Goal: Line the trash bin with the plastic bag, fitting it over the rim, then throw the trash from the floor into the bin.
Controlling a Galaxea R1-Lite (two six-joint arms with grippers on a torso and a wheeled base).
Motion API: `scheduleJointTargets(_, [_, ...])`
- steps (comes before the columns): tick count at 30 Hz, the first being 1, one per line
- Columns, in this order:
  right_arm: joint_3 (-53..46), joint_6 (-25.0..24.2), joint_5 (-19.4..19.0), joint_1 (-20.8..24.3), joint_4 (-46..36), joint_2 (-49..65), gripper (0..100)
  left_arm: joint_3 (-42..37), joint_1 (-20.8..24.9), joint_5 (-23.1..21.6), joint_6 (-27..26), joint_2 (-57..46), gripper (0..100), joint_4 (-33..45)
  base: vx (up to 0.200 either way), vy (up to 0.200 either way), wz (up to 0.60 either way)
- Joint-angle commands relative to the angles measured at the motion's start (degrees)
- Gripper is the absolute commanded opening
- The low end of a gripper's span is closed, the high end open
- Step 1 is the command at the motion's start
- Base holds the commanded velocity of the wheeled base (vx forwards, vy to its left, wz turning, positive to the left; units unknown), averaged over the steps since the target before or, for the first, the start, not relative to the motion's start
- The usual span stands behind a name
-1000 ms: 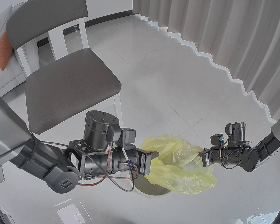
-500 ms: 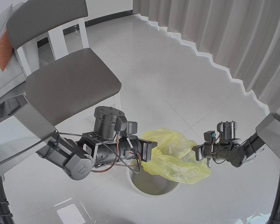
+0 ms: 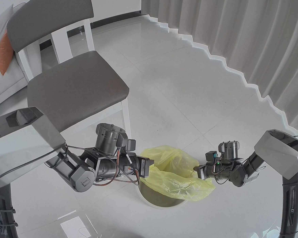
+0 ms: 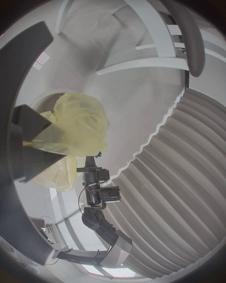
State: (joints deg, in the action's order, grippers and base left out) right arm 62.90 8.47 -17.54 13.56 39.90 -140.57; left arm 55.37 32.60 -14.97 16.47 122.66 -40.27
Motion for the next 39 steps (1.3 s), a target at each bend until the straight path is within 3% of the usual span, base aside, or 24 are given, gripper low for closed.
scheduleJointTargets(1, [-0.5, 0.14, -0.04, 0.33, 0.09, -2.52, 0, -0.88, -1.84, 0.03, 0.14, 1.35, 0, -0.6, 0.0, 0.0, 0.0])
scheduleJointTargets(17, [-6.39, 0.67, -0.04, 1.47, 4.84, -2.34, 0, -12.22, -2.71, 0.03, 0.23, 2.85, 0, -8.95, 0.0, 0.0, 0.0])
scheduleJointTargets(22, [-6.48, 0.93, -0.04, 1.47, 4.92, -2.16, 0, -13.36, -2.71, -0.06, 0.05, 3.81, 0, -9.83, 0.0, 0.0, 0.0])
scheduleJointTargets(28, [-8.06, 0.76, -0.04, 1.03, 9.41, -1.37, 0, -14.06, -3.68, -0.76, 0.41, 2.93, 0, -16.95, 0.0, 0.0, 0.0])
scheduleJointTargets(39, [-7.8, 0.49, -0.04, 0.95, 11.08, -0.67, 0, -15.38, -4.12, -1.47, 0.41, 2.67, 0, -17.65, 0.0, 0.0, 0.0])
